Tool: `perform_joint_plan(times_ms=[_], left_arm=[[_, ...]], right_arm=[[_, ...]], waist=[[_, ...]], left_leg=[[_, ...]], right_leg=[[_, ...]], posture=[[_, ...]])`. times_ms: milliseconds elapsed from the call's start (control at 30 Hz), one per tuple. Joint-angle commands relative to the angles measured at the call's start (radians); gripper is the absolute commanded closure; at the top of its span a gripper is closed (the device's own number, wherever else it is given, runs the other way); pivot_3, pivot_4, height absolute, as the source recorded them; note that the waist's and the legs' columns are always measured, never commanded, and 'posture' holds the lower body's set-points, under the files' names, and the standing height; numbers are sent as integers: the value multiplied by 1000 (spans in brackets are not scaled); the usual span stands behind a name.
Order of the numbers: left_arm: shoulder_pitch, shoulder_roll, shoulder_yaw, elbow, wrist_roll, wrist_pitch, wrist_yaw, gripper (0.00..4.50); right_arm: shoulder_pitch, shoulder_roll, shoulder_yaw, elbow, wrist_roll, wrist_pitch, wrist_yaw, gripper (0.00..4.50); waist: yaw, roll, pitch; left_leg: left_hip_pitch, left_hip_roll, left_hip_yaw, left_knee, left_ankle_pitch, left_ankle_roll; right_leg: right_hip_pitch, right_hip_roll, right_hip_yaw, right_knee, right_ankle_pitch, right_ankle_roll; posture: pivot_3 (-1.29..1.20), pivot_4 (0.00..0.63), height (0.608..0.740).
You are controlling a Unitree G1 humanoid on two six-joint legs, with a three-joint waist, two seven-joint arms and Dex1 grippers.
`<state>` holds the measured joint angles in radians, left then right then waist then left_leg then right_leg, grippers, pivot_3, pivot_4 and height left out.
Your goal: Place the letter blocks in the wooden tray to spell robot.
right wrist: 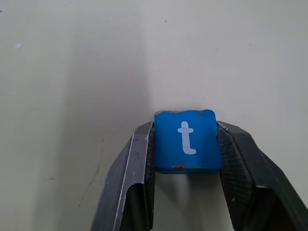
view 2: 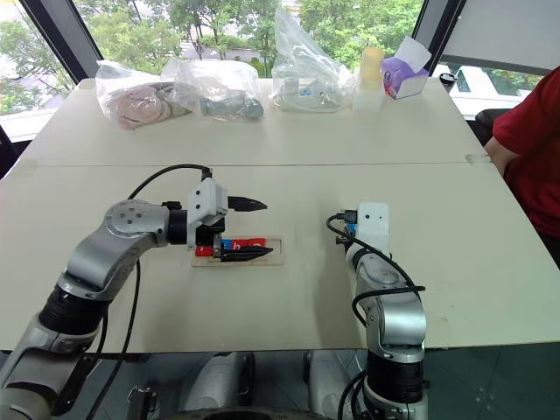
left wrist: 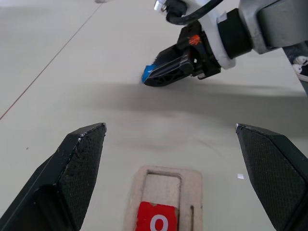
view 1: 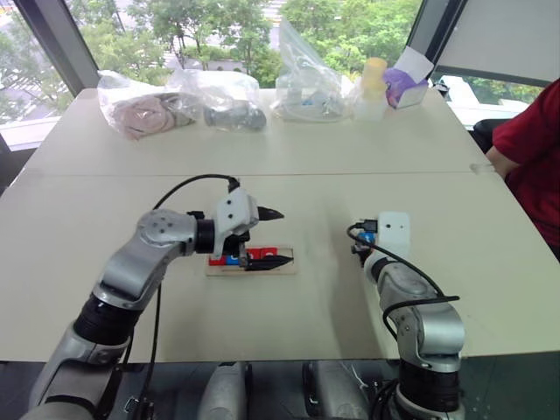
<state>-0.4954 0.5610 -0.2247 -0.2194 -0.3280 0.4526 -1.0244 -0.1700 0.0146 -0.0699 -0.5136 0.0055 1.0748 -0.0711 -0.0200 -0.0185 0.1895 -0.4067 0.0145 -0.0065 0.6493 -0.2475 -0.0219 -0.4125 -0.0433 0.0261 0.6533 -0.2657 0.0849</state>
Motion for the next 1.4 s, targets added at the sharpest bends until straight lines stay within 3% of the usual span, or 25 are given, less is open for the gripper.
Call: perform_joint_plan(times_ms=[33,133,200,333,400,533,633,800,1133,1400], left_arm=[[-17,-6,-2,1,11,-24,0,0],[-11,6,7,5,7,-27,-19,0],[-6,12,22,-1,-1,-22,-21,0],[11,54,76,-51,-74,37,-54,0],[21,90,95,-68,-108,64,-80,0],[33,167,104,-103,-149,114,-135,0],[48,206,120,-125,-175,145,-148,0],[88,240,158,-164,-200,186,-117,0],[168,306,226,-233,-228,232,-73,0],[210,337,260,-263,-242,240,-48,0]], right_arm=[[18,13,8,-1,6,0,-2,1353],[21,12,-30,-34,38,6,27,33],[18,-25,-53,-61,67,-37,77,33],[19,-271,-52,-55,142,-192,344,33],[31,-423,-56,13,161,-396,524,33],[50,-611,-88,232,266,-686,893,33],[18,-703,-56,439,270,-833,1072,33],[-60,-752,7,663,239,-983,1219,33],[-254,-725,88,1013,173,-1158,1295,33],[-250,-720,77,922,214,-1116,1311,33]], waist=[[-2,0,0],[-3,0,0],[-3,0,0],[-1,1,1],[0,1,1],[1,0,1],[2,0,1],[-2,0,1],[3,0,1],[3,0,1]], left_leg=[[0,0,0,0,0,0],[0,0,0,-1,0,0],[0,1,0,-1,0,0],[-1,1,0,-1,0,0],[-1,0,0,-1,0,0],[-1,0,1,-1,0,0],[0,0,2,-1,0,0],[0,0,2,0,0,0],[0,1,2,0,0,0],[1,2,1,0,0,0]], right_leg=[[0,0,0,0,1,2],[0,1,0,0,1,2],[0,1,0,0,1,2],[-1,-1,0,-1,1,2],[0,-1,0,-3,1,2],[2,0,-1,-5,1,3],[3,0,-1,-5,1,2],[3,0,-1,-4,1,2],[3,0,-1,-4,1,2],[4,0,-1,-4,1,2]], posture=[[0,150,740],[0,150,740],[0,150,740],[0,150,740],[0,150,740],[0,150,740],[0,150,740],[0,150,740],[0,150,740],[0,150,740]])
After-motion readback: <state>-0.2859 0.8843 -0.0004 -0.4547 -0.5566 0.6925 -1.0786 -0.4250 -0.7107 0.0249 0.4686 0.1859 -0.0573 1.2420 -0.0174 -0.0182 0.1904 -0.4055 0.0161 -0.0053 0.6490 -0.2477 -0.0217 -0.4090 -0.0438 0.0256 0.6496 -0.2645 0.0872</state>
